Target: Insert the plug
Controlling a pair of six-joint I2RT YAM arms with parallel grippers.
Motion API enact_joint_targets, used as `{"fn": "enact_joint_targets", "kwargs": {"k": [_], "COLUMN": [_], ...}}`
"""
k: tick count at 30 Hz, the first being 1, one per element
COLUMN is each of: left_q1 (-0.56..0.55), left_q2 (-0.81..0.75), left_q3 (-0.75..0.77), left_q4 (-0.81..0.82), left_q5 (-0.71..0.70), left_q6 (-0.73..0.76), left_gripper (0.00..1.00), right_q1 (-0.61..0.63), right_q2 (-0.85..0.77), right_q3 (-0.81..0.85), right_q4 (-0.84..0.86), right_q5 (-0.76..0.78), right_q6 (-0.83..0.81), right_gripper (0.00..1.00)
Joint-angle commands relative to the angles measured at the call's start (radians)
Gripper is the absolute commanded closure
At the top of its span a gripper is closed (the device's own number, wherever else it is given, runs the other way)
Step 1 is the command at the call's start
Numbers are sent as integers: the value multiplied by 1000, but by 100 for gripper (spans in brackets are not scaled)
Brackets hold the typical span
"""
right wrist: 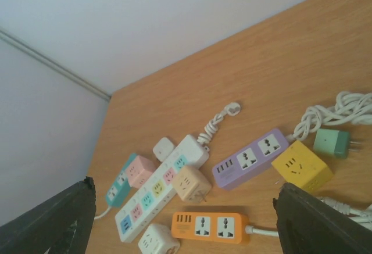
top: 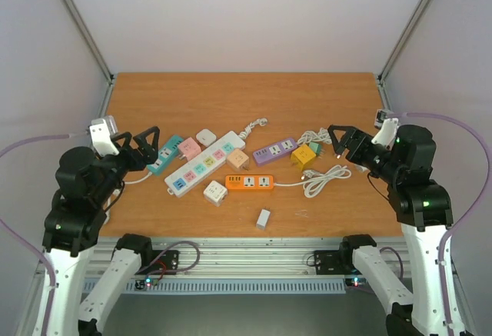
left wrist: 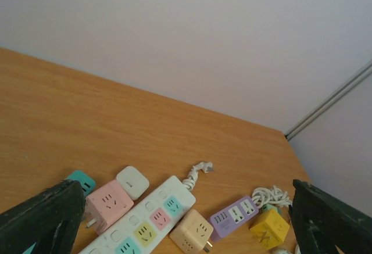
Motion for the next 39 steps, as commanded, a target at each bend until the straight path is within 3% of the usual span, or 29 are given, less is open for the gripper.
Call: {"fn": "enact_joint_targets", "kwargs": {"k": [1,8,14,22,28,39], "left_q1": [24,40,44,46,48,50], "left_q2": [23,109,158,172,174,182], "left_q3": [-32,-24,-26,-62,-96,-118], "left_q4": [100,94,102,162,200,222], "left_q5": [24,134,126,164,167,176], "left_q6": [-46,-108,-99,-27,-8,-7], "left_gripper": [3,1,1,1,1,1], "right_q1": [-56,-96,-104,12,145,157], "right_q2": [-15,49,178,392,591,896], "right_q3": [-47,-134,-253,-334,-262,-61], "right_q4": [64,34,86,130,139,97], "right_q5": [-148,-134,-130,36,151,292], "right_q6": [12,84,239,405,470,368], "right_gripper": [14,12,12,2,1,2]}}
